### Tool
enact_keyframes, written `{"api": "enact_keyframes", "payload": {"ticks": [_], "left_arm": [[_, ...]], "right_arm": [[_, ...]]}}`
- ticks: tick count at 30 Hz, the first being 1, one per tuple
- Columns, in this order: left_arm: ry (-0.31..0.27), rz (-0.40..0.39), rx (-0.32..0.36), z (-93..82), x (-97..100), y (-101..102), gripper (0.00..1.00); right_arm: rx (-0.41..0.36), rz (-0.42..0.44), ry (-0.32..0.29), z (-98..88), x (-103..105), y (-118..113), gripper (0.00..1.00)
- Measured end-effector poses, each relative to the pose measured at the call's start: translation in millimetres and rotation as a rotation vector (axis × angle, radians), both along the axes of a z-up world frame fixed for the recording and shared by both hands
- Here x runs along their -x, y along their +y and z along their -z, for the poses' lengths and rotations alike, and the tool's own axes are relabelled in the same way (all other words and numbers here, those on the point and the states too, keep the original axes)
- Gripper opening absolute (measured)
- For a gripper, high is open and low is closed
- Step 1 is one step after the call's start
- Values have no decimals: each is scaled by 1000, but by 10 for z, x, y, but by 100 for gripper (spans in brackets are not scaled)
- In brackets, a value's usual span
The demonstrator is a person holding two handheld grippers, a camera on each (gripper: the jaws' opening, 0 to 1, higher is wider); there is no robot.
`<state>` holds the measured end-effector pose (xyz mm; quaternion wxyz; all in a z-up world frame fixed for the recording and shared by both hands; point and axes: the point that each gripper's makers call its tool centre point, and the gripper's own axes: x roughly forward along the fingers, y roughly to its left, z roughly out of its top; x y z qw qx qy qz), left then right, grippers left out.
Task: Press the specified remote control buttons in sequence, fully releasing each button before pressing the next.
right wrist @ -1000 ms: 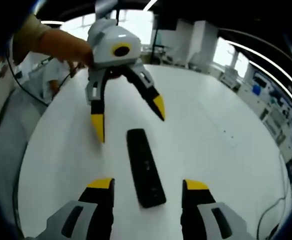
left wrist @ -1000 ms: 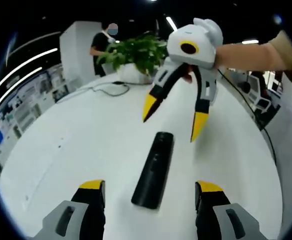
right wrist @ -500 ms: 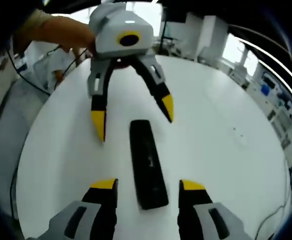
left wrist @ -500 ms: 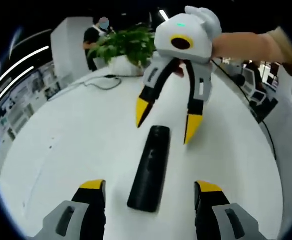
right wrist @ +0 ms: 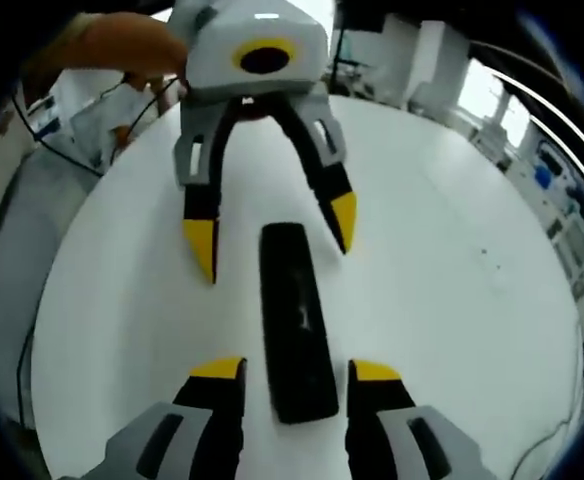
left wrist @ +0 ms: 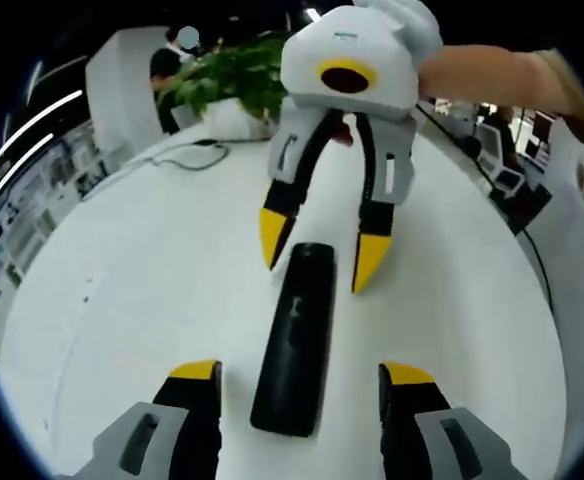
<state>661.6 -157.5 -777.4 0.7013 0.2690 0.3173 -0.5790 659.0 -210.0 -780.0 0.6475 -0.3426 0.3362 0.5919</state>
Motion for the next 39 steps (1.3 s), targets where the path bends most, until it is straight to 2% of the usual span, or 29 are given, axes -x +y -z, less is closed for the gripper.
{"api": "enact_keyframes", "payload": {"ticks": [10,15,26,35,39], "left_arm": [[0,27,-31,25,32,-19,60],[14,35,-34,23,49,-25,59],[29,53,-32,41,45,-15,53],[27,72,-45,40,70,-21,39],[25,68,-52,42,27,-2,29]], "right_arm": [[34,-32,18,51,2,15,29],[28,-28,40,56,5,16,29],[36,-40,34,51,6,15,27],[48,-50,33,49,18,14,26],[54,-57,32,51,16,7,24]]}}
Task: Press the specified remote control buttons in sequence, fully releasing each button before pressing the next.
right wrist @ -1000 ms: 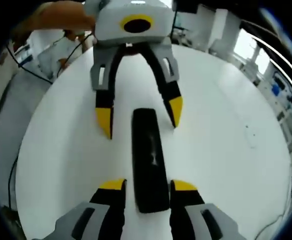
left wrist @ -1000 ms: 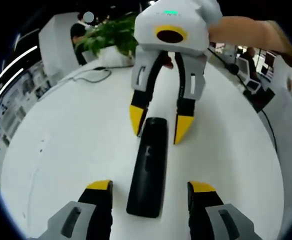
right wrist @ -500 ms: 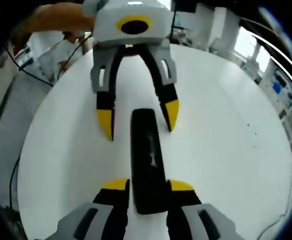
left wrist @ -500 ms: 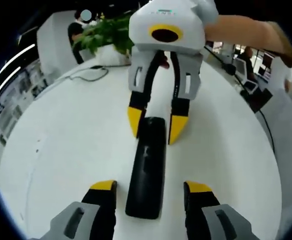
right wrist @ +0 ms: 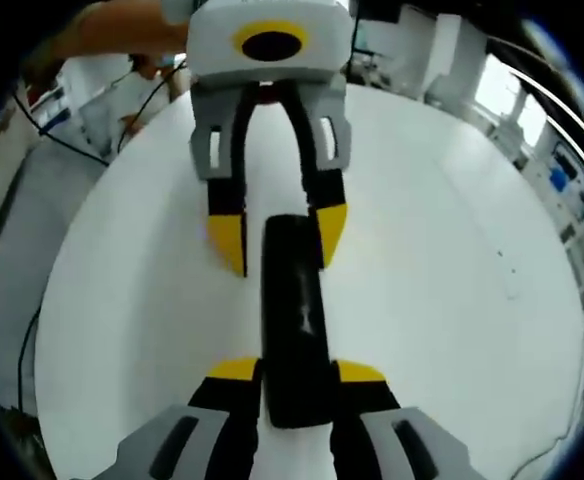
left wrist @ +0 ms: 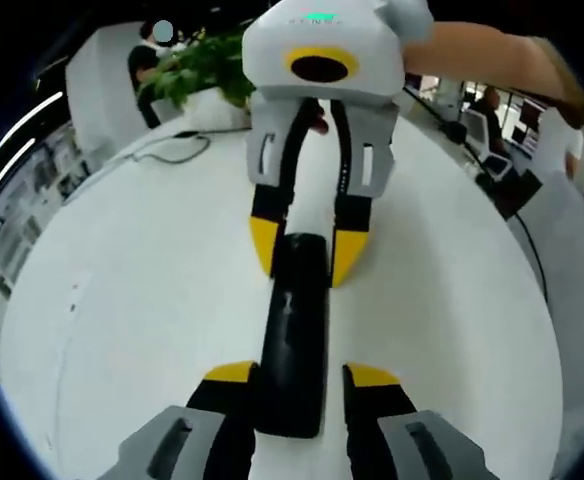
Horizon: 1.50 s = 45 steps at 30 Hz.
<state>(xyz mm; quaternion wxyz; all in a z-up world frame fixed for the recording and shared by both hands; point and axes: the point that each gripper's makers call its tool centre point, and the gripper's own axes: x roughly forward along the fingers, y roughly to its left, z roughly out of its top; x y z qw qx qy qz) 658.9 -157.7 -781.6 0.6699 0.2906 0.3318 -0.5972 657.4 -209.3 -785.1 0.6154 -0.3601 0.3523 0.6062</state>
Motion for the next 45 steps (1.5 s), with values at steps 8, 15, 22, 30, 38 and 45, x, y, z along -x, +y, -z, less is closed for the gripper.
{"api": "enact_keyframes", "payload": {"ticks": [8,15,22,30,38,45], "left_arm": [[-2,-14,0,33,-33,-1,25],[-1,-12,0,31,-5,-13,24],[-4,-14,-14,30,-15,-7,24],[-36,-8,-43,-1,1,4,24],[-31,-6,-29,-110,49,-14,24],[-38,1,-35,-211,151,-44,24]], "right_arm": [[5,4,0,1,-9,0,22],[23,3,0,2,-16,12,22],[58,-3,-14,5,-11,20,21],[63,-5,-45,-1,-7,19,21],[55,0,-51,-77,38,-15,21],[58,-9,-62,-174,118,-23,21]]}}
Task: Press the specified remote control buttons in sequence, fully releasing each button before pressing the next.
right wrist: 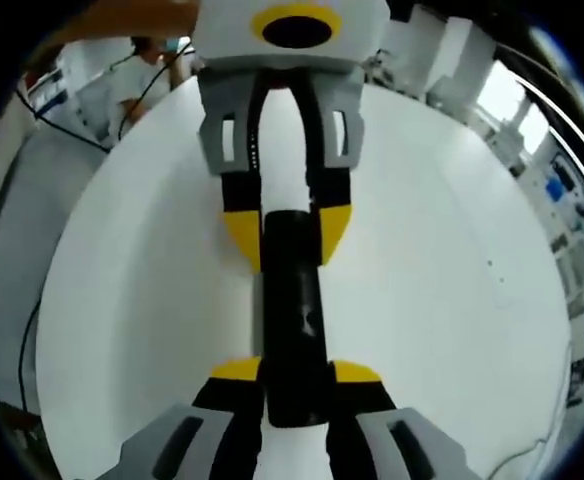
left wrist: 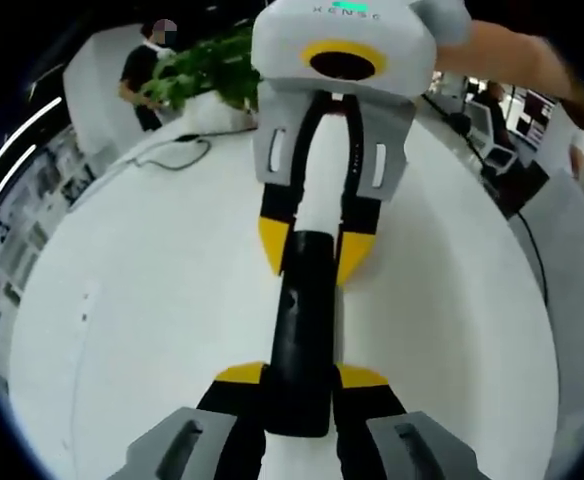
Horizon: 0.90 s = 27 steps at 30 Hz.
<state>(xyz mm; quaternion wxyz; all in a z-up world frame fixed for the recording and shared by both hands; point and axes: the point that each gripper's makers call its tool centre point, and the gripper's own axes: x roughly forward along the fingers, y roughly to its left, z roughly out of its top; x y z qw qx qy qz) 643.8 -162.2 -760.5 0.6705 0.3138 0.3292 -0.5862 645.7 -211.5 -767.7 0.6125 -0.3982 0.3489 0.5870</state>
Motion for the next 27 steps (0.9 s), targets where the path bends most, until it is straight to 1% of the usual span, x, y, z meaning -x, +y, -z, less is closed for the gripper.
{"api": "enact_keyframes", "payload": {"ticks": [5,9,15,21,25,27], "left_arm": [[-12,8,-11,-90,89,-2,24],[-15,6,-13,-118,116,22,24],[-17,5,-15,-178,251,27,24],[-23,4,-14,-216,329,25,24],[-22,3,-10,-257,452,10,24],[-23,5,-11,-263,476,19,24]], "right_arm": [[-9,4,-2,-71,89,-2,21],[-14,4,-4,-132,168,-1,21],[-14,-3,-8,-203,300,-2,21],[-11,-5,-14,-268,430,-24,21],[-11,-5,-14,-300,532,-32,21],[-10,-7,-16,-309,574,-31,21]]}}
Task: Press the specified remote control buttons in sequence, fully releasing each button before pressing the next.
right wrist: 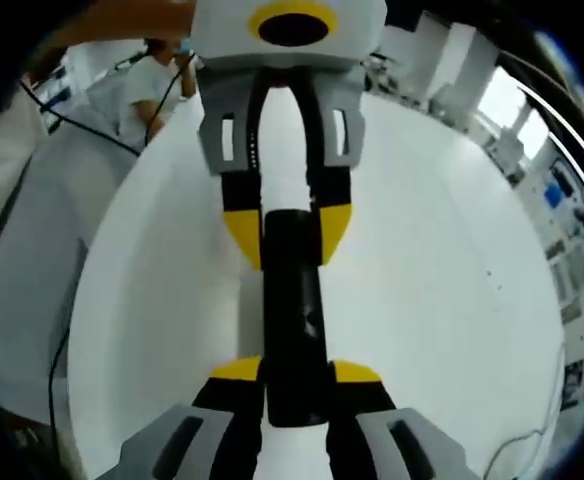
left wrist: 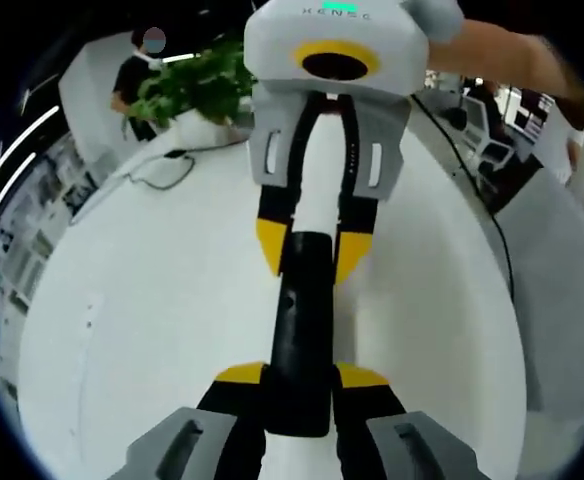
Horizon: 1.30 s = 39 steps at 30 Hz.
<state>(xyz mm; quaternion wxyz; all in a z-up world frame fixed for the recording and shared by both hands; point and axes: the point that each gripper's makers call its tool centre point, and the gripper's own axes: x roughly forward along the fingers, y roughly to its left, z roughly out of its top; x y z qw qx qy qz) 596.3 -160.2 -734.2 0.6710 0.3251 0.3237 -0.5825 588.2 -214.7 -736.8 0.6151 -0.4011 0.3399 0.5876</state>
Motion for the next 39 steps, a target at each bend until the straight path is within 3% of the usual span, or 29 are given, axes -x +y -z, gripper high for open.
{"api": "enact_keyframes", "payload": {"ticks": [8,19,39], "left_arm": [[-6,5,1,-89,241,-53,24],[-15,21,-4,-103,427,-73,24],[0,32,3,-31,831,-78,24]], "right_arm": [[-4,7,-3,-53,179,-17,21],[-2,10,-6,-92,433,-45,21],[4,22,5,-29,830,-55,21]]}}
